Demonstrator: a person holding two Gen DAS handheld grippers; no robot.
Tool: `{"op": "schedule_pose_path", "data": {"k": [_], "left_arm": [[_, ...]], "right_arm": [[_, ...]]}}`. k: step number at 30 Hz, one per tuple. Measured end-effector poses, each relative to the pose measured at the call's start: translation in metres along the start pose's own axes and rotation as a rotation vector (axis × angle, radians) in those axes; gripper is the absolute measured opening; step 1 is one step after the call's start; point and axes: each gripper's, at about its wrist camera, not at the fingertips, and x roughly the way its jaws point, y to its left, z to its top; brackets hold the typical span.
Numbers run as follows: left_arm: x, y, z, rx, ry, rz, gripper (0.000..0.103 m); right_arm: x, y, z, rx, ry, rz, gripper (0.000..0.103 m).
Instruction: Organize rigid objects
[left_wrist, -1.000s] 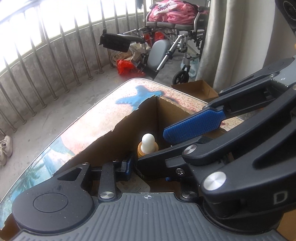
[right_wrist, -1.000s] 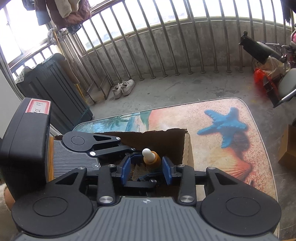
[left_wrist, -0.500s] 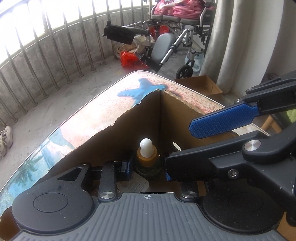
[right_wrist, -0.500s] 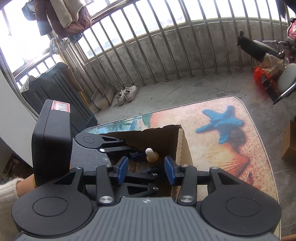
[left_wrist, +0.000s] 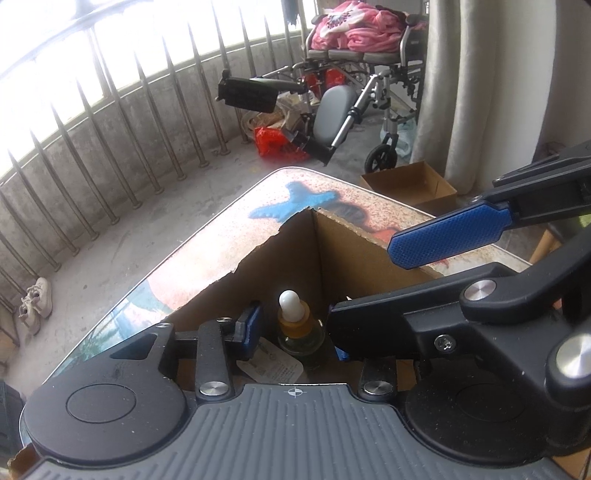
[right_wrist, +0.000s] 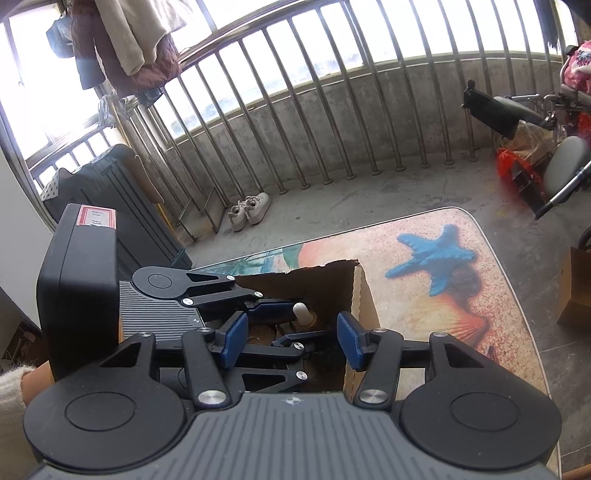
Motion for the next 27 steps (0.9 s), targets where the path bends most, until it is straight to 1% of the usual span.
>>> {"op": "schedule_pose_path", "data": {"k": [2,3,4,8,10,11,13,15,18,20,21,23,27], "left_arm": [[-0.009,-0.002,-0.001,-0.011,-0.027,0.016,0.066],[-0.016,-0.004,-0.002,-0.004,-0.053,0.023,0.066],[-0.021,-0.005,-0.002,0.003,-0.062,0.026,0.066],[-0.042,-0.007,-0.001,-0.003,-0.06,0.054,0.067],[-0.056,-0.008,-0.004,-0.015,-0.063,0.054,0.07],[-0.061,-0.01,-0.006,-0.011,-0.061,0.051,0.073],[-0.074,-0.016,-0.012,0.02,-0.065,0.078,0.074],[-0.087,-0.022,-0.019,0.041,-0.068,0.095,0.075],[-0.113,-0.027,-0.032,0.016,-0.102,0.099,0.076],[-0.137,-0.03,-0.048,-0.026,-0.157,0.086,0.077],[-0.15,-0.032,-0.057,-0.058,-0.189,0.065,0.078],[-0.169,-0.038,-0.072,-0.105,-0.229,0.031,0.079],[-0.198,-0.056,-0.106,-0.14,-0.297,-0.008,0.08]], "right_arm": [[-0.005,0.002,-0.002,-0.005,-0.006,-0.007,0.062],[-0.008,0.004,-0.002,-0.015,-0.015,-0.011,0.065],[-0.011,0.007,-0.003,-0.027,-0.026,-0.013,0.065],[-0.025,0.017,-0.004,-0.064,-0.037,-0.007,0.065],[-0.035,0.023,-0.005,-0.08,-0.05,-0.002,0.067],[-0.042,0.025,-0.006,-0.086,-0.065,0.003,0.067],[-0.053,0.029,-0.008,-0.091,-0.083,0.009,0.071],[-0.064,0.035,-0.008,-0.101,-0.085,0.009,0.071],[-0.082,0.043,-0.01,-0.117,-0.109,0.013,0.072],[-0.096,0.049,-0.013,-0.128,-0.124,0.024,0.073],[-0.104,0.052,-0.016,-0.136,-0.131,0.028,0.075],[-0.115,0.058,-0.023,-0.16,-0.139,0.028,0.076],[-0.138,0.068,-0.043,-0.207,-0.132,0.038,0.077]]}}
